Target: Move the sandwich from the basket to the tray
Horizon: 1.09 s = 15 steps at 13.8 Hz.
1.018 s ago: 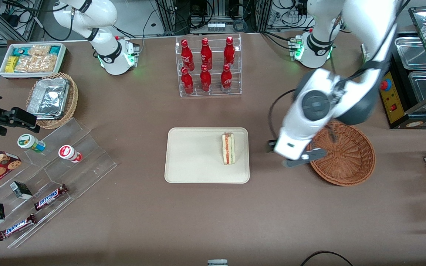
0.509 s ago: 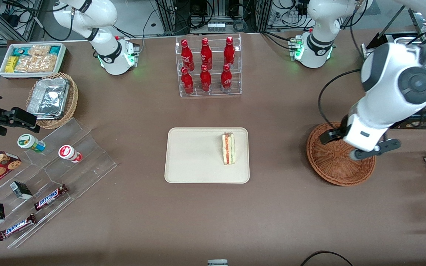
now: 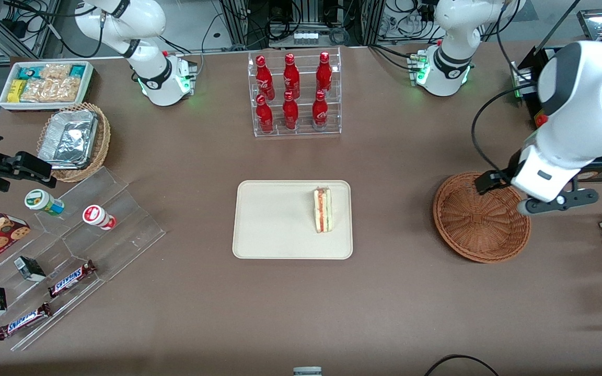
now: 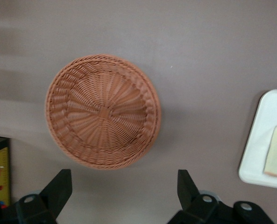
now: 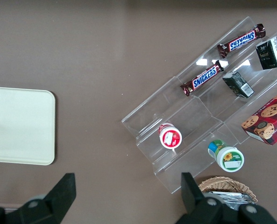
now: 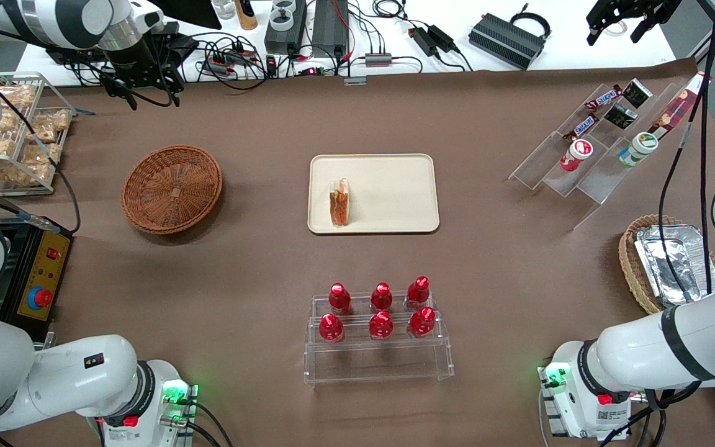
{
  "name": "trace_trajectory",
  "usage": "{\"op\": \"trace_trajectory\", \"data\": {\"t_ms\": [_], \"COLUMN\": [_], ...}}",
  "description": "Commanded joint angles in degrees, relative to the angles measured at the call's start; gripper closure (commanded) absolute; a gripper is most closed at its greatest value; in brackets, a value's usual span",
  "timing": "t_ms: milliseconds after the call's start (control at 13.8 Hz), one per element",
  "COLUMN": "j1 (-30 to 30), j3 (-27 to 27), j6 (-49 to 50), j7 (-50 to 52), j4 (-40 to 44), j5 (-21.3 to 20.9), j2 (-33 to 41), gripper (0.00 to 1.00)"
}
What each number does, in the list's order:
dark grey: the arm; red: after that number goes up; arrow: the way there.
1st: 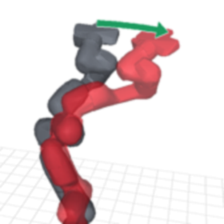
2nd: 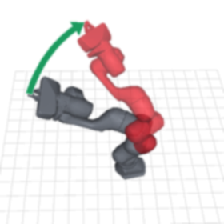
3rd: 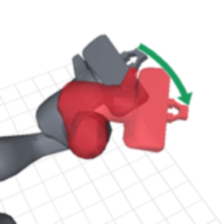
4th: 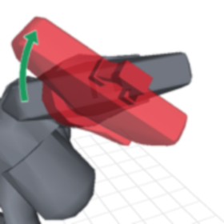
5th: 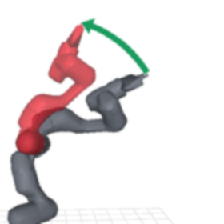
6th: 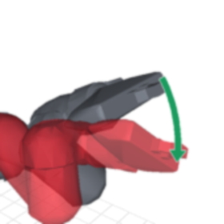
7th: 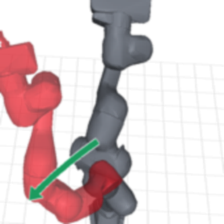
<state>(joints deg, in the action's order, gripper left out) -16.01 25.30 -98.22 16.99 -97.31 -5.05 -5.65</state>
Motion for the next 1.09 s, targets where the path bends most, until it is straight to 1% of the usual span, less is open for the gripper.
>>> {"op": "trace_trajectory", "data": {"t_ms": [0, 73, 145, 218, 364, 436, 509, 727, 1018], "j1": [0.79, 1.76, 2.99, 5.18, 11.76, 13.88, 14.86, 17.23, 17.24], "j3": [-3.92, -5.51, -7.26, -9.89, -17.44, -20.26, -21.85, -24.50, -24.42], "j6": [4.34, 4.96, 5.06, 5.23, 5.93, 7.33, 7.87, 8.13, 11.03], "j7": [-5.29, -5.57, -6.61, -7.93, -8.99, -10.47, -11.97, -14.79, -14.44], "j4": [-1.40, -1.39, -1.48, -1.48, -1.66, -1.57, -1.40, 0.53, 0.19], "j5": [3.53, 4.86, 5.13, 5.22, 5.13, 5.13, 5.13, 5.13, 4.78], "j2": [4.24, 5.11, 5.82, 6.44, 8.19, 8.63, 9.94, 11.54, 11.45], "gripper": [0.00, 0.00, 0.00, 0.00, 0.00, 0.00, 0.00, 0.00, 0.00]}}
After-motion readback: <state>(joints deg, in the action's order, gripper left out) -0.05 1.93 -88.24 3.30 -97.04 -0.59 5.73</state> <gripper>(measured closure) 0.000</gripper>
